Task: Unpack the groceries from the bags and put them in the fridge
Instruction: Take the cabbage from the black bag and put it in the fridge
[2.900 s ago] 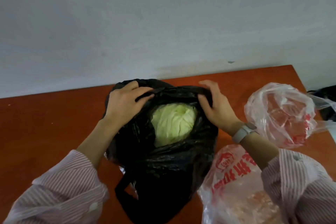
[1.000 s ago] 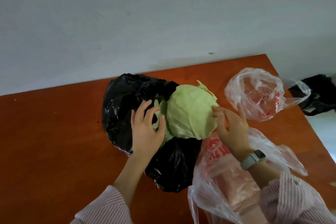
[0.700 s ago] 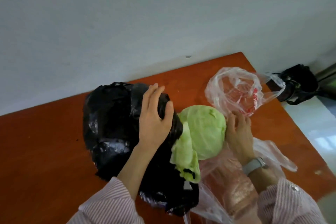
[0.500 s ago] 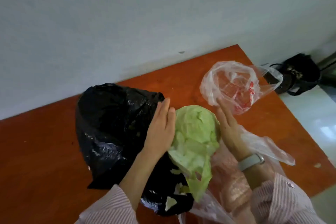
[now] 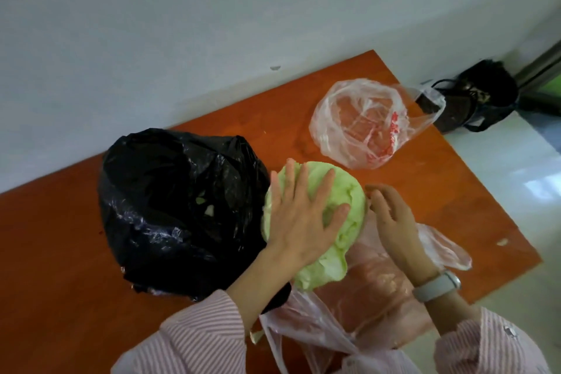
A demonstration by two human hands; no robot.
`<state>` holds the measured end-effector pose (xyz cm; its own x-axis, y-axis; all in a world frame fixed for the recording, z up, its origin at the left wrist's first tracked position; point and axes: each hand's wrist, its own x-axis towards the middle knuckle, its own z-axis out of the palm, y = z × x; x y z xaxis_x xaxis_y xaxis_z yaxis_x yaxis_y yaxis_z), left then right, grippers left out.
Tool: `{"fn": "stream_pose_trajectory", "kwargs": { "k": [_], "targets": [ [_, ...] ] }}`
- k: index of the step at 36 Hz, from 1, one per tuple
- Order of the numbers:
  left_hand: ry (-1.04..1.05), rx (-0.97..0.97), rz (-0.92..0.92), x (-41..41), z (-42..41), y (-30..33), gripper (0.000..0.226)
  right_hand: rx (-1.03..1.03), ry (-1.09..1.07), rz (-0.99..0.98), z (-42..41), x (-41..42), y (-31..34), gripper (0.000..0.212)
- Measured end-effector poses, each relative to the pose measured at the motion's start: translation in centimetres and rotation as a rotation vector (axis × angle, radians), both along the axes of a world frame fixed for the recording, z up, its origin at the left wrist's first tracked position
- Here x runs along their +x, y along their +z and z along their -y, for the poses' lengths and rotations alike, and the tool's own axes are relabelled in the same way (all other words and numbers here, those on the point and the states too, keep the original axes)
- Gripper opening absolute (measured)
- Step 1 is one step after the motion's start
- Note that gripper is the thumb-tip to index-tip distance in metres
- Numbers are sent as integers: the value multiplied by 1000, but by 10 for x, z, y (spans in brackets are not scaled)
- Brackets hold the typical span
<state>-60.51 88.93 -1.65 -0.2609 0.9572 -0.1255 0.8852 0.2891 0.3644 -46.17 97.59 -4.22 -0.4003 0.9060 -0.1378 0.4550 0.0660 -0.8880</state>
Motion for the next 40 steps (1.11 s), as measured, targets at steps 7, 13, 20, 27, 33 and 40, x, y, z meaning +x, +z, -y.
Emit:
{"fn": "stream_pose_trajectory", "kwargs": {
  "k": [7,13,20,27,33,40],
  "targets": [
    [-59,343,596,24,-28,29,45,-171,-108,-176,-7,24,3,37],
    [249,124,689,15,-14,-10,79,-248,-190,-172,-8,46,-7,64],
    [436,87,1178,46,-14,-26,90,-200,-213,-142,-3,50,-10,52],
    [650,333,1193,58,3,-10,62,-27,-244,-97,22,36,3,58],
    [668,505,1205,51,35,20,69,89,-221,-208,67,34,43,65],
    [612,718,1223,77,107,61,53,260,-241,-276,138,50,78,53]
  ]
}}
